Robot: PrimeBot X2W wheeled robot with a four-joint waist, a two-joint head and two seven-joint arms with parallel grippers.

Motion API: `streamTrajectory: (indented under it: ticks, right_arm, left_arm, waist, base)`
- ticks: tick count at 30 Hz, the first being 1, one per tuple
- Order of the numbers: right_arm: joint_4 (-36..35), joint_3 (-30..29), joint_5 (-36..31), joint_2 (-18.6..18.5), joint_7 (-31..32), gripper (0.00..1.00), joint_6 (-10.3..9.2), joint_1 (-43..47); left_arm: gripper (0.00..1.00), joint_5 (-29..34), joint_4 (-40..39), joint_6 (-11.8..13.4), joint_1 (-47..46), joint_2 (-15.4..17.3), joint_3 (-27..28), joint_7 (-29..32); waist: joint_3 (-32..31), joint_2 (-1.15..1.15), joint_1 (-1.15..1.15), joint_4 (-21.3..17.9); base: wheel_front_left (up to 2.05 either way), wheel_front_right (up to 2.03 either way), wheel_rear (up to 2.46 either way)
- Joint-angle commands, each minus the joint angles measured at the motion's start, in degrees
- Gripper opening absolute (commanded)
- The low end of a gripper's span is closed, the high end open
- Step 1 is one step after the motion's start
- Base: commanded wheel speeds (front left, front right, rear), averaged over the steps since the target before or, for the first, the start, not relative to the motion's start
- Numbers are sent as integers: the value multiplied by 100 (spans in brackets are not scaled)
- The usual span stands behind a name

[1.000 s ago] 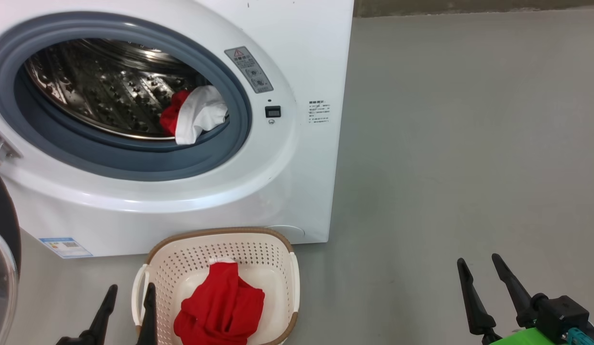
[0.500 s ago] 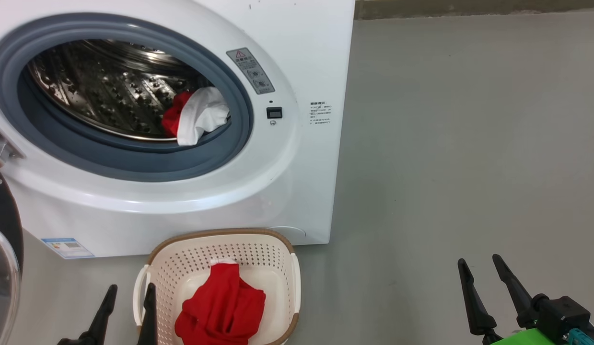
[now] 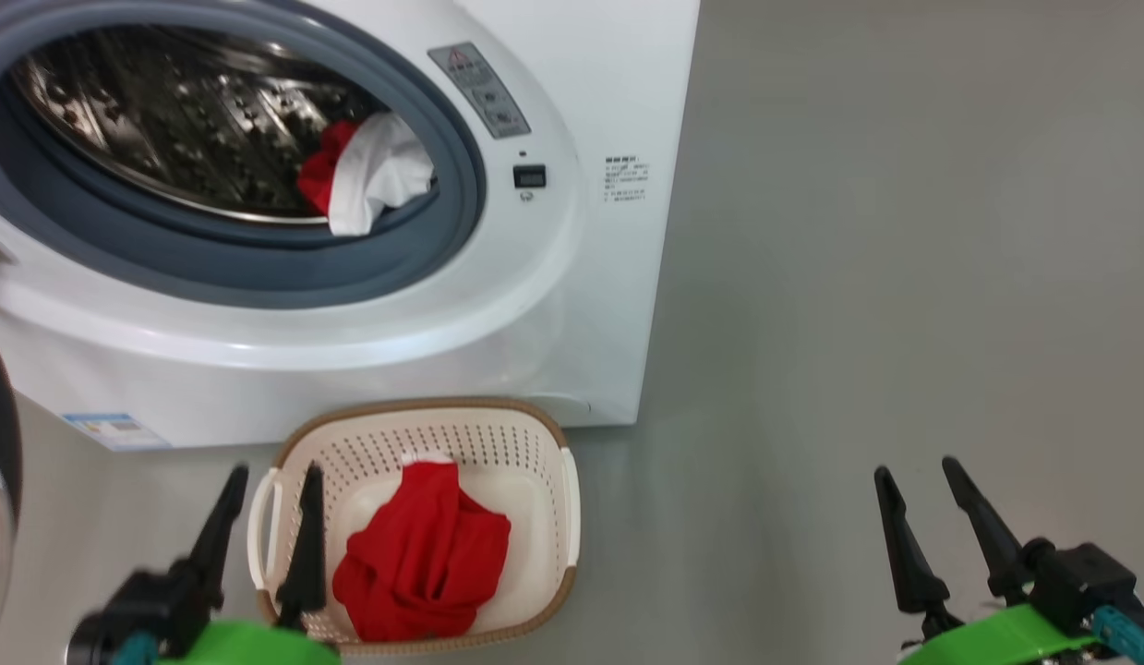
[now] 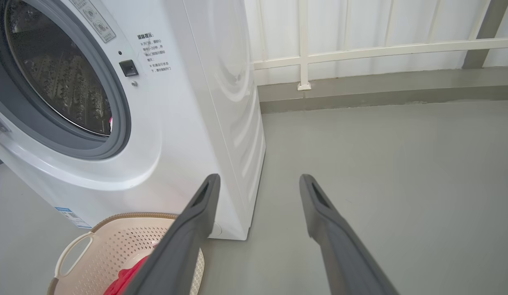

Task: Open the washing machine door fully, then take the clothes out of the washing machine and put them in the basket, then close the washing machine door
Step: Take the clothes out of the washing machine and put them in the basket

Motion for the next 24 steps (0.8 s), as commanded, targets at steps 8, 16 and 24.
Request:
streamTrajectory:
  ticks: [8,16,24]
  right_arm:
    - [-233,169,-39,12,-37,100,37,-641]
    - [-347,188,11,33,-37,100,37,-1072]
    - [-387,350,228,36,-37,100,37,-1500]
  left_arm:
    - [100,-242,570,-30,-1922,554,-186,-36]
    - [100,-536,1532,-30,-3541,984,-298,-36]
    - [100,-1014,3007,-30,-5028,1536,-815,-36]
  waist:
    - [1036,0,0,-147]
    - [1807,0,0,-374]
    - [2450,0,0,-721]
  base:
    - [0,0,0]
    - [0,0,0]
    - [0,0,0]
